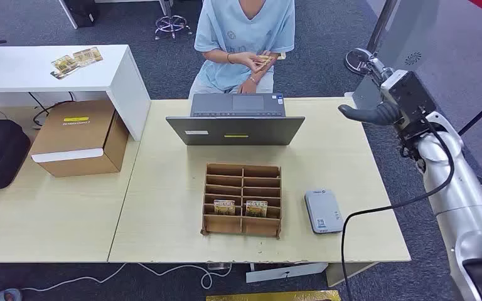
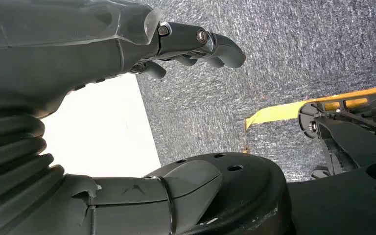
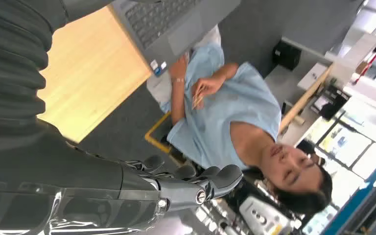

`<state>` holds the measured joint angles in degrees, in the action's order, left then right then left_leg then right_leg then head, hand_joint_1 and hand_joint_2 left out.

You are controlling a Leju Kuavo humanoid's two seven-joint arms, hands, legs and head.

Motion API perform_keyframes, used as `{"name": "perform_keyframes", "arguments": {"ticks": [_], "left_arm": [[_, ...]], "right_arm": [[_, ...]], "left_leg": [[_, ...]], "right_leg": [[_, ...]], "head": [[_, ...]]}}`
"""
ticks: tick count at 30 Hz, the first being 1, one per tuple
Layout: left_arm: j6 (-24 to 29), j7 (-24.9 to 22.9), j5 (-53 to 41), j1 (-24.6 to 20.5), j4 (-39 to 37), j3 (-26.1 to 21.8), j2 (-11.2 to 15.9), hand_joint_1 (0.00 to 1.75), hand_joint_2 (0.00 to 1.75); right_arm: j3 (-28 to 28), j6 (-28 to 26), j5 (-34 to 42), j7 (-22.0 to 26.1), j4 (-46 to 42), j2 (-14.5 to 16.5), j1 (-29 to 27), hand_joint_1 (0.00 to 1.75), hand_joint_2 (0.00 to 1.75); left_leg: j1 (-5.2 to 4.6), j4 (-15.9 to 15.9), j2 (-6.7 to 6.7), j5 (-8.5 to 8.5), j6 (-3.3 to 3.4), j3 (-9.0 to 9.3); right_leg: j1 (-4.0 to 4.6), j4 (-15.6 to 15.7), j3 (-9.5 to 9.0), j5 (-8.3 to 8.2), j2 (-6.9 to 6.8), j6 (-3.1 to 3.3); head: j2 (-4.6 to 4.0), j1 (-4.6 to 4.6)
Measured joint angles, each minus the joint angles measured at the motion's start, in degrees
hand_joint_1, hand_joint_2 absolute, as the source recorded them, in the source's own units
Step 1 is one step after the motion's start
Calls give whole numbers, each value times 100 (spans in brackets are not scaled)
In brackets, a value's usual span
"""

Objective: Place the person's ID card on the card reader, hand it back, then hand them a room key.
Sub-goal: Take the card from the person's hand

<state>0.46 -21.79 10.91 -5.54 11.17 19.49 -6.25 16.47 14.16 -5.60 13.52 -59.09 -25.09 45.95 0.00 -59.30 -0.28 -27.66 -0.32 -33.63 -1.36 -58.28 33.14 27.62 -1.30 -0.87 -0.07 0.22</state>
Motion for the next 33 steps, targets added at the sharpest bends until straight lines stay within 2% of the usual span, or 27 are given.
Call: {"name": "perform_keyframes", "arguments": {"ticks": [2, 7, 11, 16, 22, 27, 33], "left_arm": [[0, -26, -14, -8, 0, 4, -1, 0, 175], [-10, -90, -132, -53, 0, 70, -6, 0, 175], [-21, -112, -200, -77, 0, 141, -7, 0, 175], [-43, -116, -255, -88, 0, 177, -7, 0, 175], [-80, -126, -303, -101, 0, 219, -3, 0, 175], [-119, -170, -302, -125, 0, 244, 3, 0, 175], [-145, -186, -303, -131, 0, 255, 5, 0, 175]], "right_arm": [[15, -389, -289, 16, -22, 3, -19, 0, 175], [267, -2262, -2150, 14, -264, 71, -132, 0, 175], [579, -3092, -3354, -110, -499, 193, -284, 0, 175], [847, -3553, -4083, -227, -602, 385, -409, 0, 175], [1048, -4001, -4597, -255, -461, 768, -429, 0, 175], [1178, -4090, -4778, -265, -111, 1154, -267, 0, 175], [1270, -4039, -4938, -458, 470, 1607, 239, 0, 175]], "left_leg": [[0, 0, -1, 0, 0, 0], [0, 1, 2, 0, 0, 1], [2, 2, -1, 1, -1, 1], [2, 3, -1, 1, -2, 0], [1, 3, -2, 2, -2, -1], [1, 3, -1, 3, -3, -1], [1, 3, -3, 5, -4, 0]], "right_leg": [[0, 0, 0, 0, -1, 0], [0, -1, 0, 0, 5, 0], [2, -2, 0, 0, 2, 0], [1, -3, 0, 0, 2, 0], [1, -2, 0, 0, 1, 0], [1, -5, 0, 0, 2, 0], [1, -6, 0, 0, 1, 0]], "head": [[0, 0], [0, 0], [0, 0], [0, 1], [0, 1], [0, 1], [0, 0]]}}
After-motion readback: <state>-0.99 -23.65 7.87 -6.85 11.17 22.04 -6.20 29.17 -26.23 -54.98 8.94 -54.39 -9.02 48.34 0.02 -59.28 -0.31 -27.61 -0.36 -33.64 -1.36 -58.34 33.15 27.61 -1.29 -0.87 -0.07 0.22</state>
